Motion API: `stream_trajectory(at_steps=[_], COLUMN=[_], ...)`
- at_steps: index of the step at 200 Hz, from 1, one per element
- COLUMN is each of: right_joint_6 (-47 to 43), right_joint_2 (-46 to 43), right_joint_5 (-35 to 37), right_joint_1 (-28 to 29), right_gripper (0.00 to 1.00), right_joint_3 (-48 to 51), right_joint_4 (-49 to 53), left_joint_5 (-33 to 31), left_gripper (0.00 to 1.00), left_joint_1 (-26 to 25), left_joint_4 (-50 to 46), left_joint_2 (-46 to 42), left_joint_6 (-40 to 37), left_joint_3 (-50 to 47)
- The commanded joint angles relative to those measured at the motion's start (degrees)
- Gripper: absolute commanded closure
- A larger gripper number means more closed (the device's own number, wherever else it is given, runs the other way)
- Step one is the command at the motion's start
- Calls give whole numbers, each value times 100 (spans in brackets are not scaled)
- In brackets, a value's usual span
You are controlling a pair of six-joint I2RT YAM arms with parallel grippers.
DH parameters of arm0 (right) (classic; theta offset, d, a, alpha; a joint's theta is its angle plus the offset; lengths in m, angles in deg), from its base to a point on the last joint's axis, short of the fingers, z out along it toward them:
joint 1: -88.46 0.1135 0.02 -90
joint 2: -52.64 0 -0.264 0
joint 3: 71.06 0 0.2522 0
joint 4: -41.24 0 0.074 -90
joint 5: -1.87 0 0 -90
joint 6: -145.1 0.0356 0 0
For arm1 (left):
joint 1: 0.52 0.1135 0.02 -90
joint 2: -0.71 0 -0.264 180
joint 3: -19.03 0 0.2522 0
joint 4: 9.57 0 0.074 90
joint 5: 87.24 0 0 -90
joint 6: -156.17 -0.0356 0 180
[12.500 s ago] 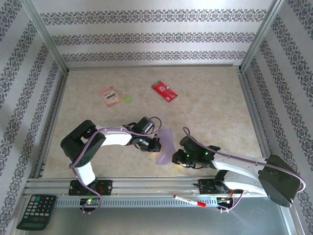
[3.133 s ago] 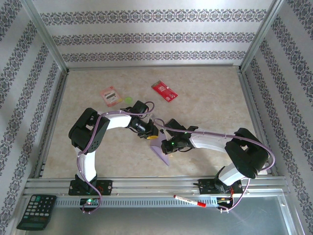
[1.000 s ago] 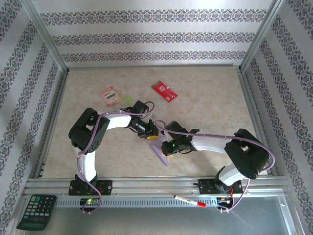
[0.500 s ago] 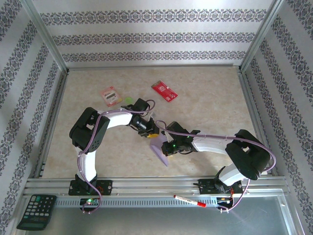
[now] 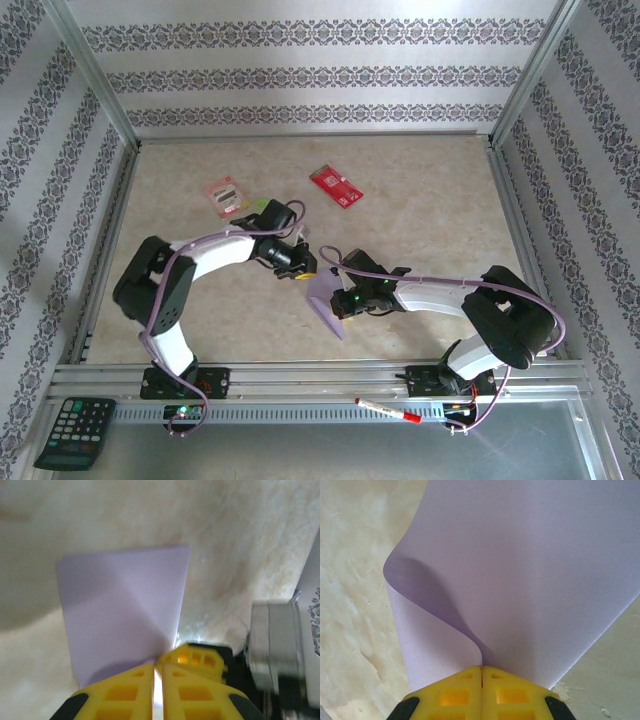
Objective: Fold a paper plane with a square sheet of paper (pick it up from the middle)
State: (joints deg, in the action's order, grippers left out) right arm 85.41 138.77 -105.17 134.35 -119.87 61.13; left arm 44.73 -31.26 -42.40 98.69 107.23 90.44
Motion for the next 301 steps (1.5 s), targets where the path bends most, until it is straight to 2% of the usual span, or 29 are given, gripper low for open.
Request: stream_trajectory(at_steps=[1,49,73,114,170,199,236,301], right_joint_6=[107,129,212,449,355,251,139,208], right_joint_2=[144,140,183,305,615,915,1184,1289], right_joint_5=[184,201,159,205,291,238,69,5], right_joint_1=[43,44,43,-16,-267,-461,-581,-593], right_gripper=[98,98,99,100,100,100,100,100], right_joint_3=[287,323,332,266,-219,-568,-878,-754], right_joint_4=[406,388,304,243,374,441,484,364], left_joint_5=[36,124,-119,-269,-426,-462,-475,-622], left_gripper=[91,96,97,97,97,97,98,100], left_joint_1=[-175,-708,-849,-855,-846,-846,-895,-1278], left_joint_4=[600,1378,1501,1791,1491,1644,2256,3355], left_joint_2=[-414,-425,-770,-1103,-1344,-1413,-1356,-910], left_joint_6=[696,1427,1560,1718,1601,1703,2060,2693], left_joint_3=[-532,-951,-1272,-1872,-1842,-1930,-2097,-2240])
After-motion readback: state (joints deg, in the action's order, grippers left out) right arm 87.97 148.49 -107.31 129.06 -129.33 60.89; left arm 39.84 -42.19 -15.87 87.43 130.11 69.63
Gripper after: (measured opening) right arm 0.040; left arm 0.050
